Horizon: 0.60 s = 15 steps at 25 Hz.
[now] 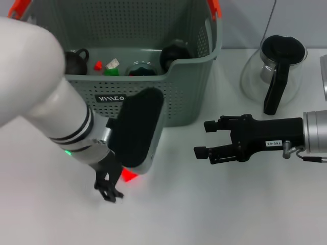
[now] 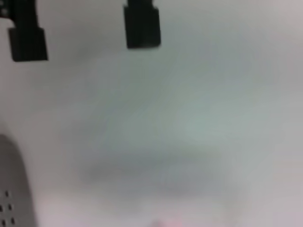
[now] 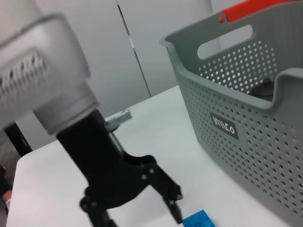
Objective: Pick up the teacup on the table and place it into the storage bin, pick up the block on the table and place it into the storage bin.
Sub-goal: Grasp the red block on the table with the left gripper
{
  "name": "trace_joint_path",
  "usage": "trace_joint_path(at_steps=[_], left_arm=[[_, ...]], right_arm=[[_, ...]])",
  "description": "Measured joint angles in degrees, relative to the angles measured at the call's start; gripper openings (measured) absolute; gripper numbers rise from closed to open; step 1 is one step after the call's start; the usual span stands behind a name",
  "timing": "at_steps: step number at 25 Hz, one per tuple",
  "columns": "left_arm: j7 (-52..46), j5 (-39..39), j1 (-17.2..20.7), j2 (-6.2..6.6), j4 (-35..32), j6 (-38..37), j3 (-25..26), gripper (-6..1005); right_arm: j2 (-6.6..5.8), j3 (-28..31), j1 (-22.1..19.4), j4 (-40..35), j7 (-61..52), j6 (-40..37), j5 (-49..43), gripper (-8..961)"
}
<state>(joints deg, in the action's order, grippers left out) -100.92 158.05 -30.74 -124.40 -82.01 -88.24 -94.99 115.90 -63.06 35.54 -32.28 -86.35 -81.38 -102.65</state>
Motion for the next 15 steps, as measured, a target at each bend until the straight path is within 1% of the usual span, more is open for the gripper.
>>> trace_joint_path(at_steps=[6,9,15], left_arm=[[4.58,3.77,-2.26,0.11,0.73,2.57,-3.89,887],[6.46,5.17,-3.75,0.16,1.21,2.94,-6.99,888],[9.97,5.48,-5.67,0.00,2.95,3.57,-11.48,888]], right_arm=[[0.58,-0.01,-0.02,-0.23,-0.50,-0.01,0.05,924],[0.69,0.29,0.10,0.12,-0.51,0.07,0.18,924],[1.44,0.76,-0.01,0.36,-0.86,0.18,0.31,925]])
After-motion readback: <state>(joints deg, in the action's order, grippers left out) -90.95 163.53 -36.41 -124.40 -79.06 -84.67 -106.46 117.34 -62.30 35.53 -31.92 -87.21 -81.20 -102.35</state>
